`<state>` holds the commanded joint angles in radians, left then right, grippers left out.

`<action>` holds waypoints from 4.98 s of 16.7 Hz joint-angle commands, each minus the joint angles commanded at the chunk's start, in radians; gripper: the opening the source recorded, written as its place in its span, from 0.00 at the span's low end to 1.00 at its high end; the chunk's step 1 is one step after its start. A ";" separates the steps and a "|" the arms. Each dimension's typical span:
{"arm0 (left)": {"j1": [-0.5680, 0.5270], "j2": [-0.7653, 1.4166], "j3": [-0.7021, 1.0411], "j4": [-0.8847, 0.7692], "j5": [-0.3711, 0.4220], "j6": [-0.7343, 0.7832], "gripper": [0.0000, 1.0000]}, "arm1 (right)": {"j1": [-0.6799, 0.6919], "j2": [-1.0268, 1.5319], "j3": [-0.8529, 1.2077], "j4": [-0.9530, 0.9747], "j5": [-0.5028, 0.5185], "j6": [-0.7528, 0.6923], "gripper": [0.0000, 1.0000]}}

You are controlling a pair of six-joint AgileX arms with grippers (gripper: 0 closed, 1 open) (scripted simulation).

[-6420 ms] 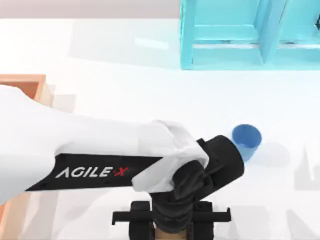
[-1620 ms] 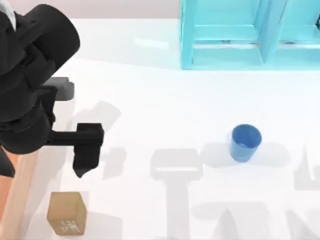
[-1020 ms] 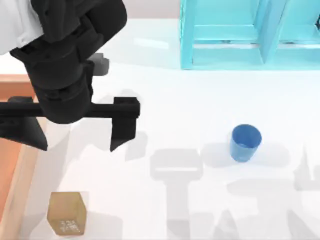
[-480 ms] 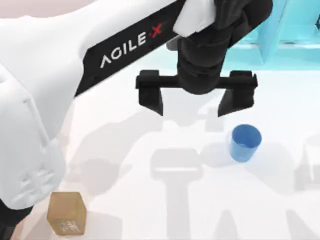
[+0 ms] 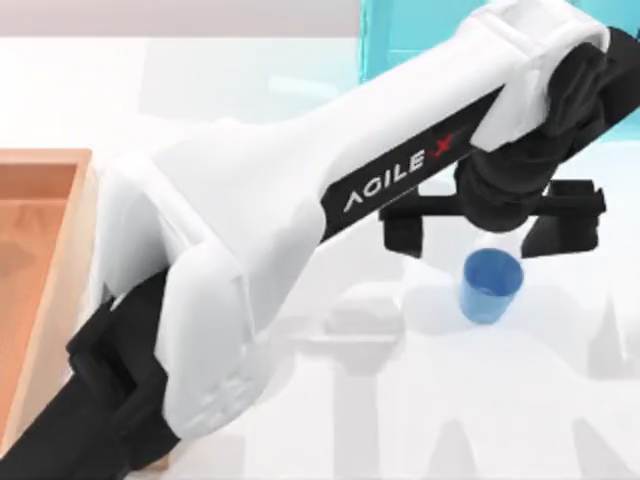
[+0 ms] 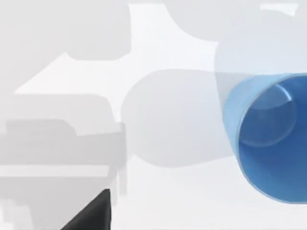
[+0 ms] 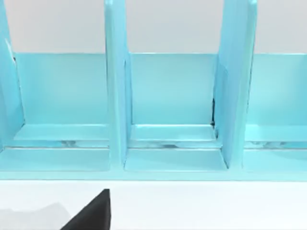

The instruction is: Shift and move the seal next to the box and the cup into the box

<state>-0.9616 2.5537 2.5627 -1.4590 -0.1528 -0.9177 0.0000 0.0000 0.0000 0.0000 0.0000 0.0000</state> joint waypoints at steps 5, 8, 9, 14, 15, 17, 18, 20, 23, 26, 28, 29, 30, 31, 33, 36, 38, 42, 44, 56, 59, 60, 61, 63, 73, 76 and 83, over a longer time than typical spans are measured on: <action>0.005 -0.001 -0.007 0.003 0.002 0.002 1.00 | 0.000 0.000 0.000 0.000 0.000 0.000 1.00; 0.010 -0.001 -0.073 0.073 0.001 0.010 1.00 | 0.000 0.000 0.000 0.000 0.000 0.000 1.00; 0.013 0.001 -0.108 0.110 0.002 0.013 1.00 | 0.000 0.000 0.000 0.000 0.000 0.000 1.00; 0.025 0.012 -0.273 0.290 0.003 0.026 1.00 | 0.000 0.000 0.000 0.000 0.000 0.000 1.00; 0.026 0.013 -0.285 0.302 0.003 0.026 1.00 | 0.000 0.000 0.000 0.000 0.000 0.000 1.00; 0.026 0.014 -0.287 0.305 0.003 0.027 1.00 | 0.000 0.000 0.000 0.000 0.000 0.000 1.00; 0.026 0.014 -0.287 0.305 0.003 0.027 1.00 | 0.000 0.000 0.000 0.000 0.000 0.000 1.00; 0.026 0.014 -0.287 0.305 0.003 0.027 0.92 | 0.000 0.000 0.000 0.000 0.000 0.000 1.00; 0.026 0.014 -0.287 0.305 0.003 0.027 0.70 | 0.000 0.000 0.000 0.000 0.000 0.000 1.00; 0.026 0.014 -0.287 0.305 0.003 0.027 0.47 | 0.000 0.000 0.000 0.000 0.000 0.000 1.00; 0.026 0.014 -0.287 0.305 0.003 0.027 0.32 | 0.000 0.000 0.000 0.000 0.000 0.000 1.00; 0.026 0.014 -0.287 0.305 0.003 0.027 0.25 | 0.000 0.000 0.000 0.000 0.000 0.000 1.00; 0.026 0.014 -0.287 0.305 0.003 0.027 0.17 | 0.000 0.000 0.000 0.000 0.000 0.000 1.00; 0.026 0.014 -0.287 0.305 0.003 0.027 0.10 | 0.000 0.000 0.000 0.000 0.000 0.000 1.00; 0.026 0.014 -0.287 0.305 0.003 0.027 0.00 | 0.000 0.000 0.000 0.000 0.000 0.000 1.00; 0.026 0.014 -0.287 0.305 0.003 0.027 0.00 | 0.000 0.000 0.000 0.000 0.000 0.000 1.00; 0.026 0.014 -0.287 0.305 0.003 0.027 0.00 | 0.000 0.000 0.000 0.000 0.000 0.000 1.00; 0.024 0.008 -0.290 0.304 0.004 0.028 0.00 | 0.000 0.000 0.000 0.000 0.000 0.000 1.00; 0.040 -0.029 -0.324 0.298 0.005 0.042 0.00 | 0.000 0.000 0.000 0.000 0.000 0.000 1.00; 0.166 -0.399 -0.605 0.232 0.018 0.167 0.00 | 0.000 0.000 0.000 0.000 0.000 0.000 1.00; 0.173 -0.403 -0.609 0.233 0.019 0.180 0.00 | 0.000 0.000 0.000 0.000 0.000 0.000 1.00; 0.194 -0.415 -0.623 0.233 0.022 0.201 0.00 | 0.000 0.000 0.000 0.000 0.000 0.000 1.00; 0.226 -0.431 -0.645 0.233 0.027 0.233 0.00 | 0.000 0.000 0.000 0.000 0.000 0.000 1.00; 0.318 -0.477 -0.704 0.234 0.041 0.324 0.00 | 0.000 0.000 0.000 0.000 0.000 0.000 1.00; 1.155 -0.856 -1.202 0.269 0.132 1.139 0.00 | 0.000 0.000 0.000 0.000 0.000 0.000 1.00; 1.375 -0.972 -1.351 0.289 0.166 1.356 0.00 | 0.000 0.000 0.000 0.000 0.000 0.000 1.00; 1.529 -1.074 -1.479 0.313 0.210 1.509 0.00 | 0.000 0.000 0.000 0.000 0.000 0.000 1.00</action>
<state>0.5670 1.4794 1.0835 -1.1461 0.0571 0.5917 0.0000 0.0000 0.0000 0.0000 0.0000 0.0000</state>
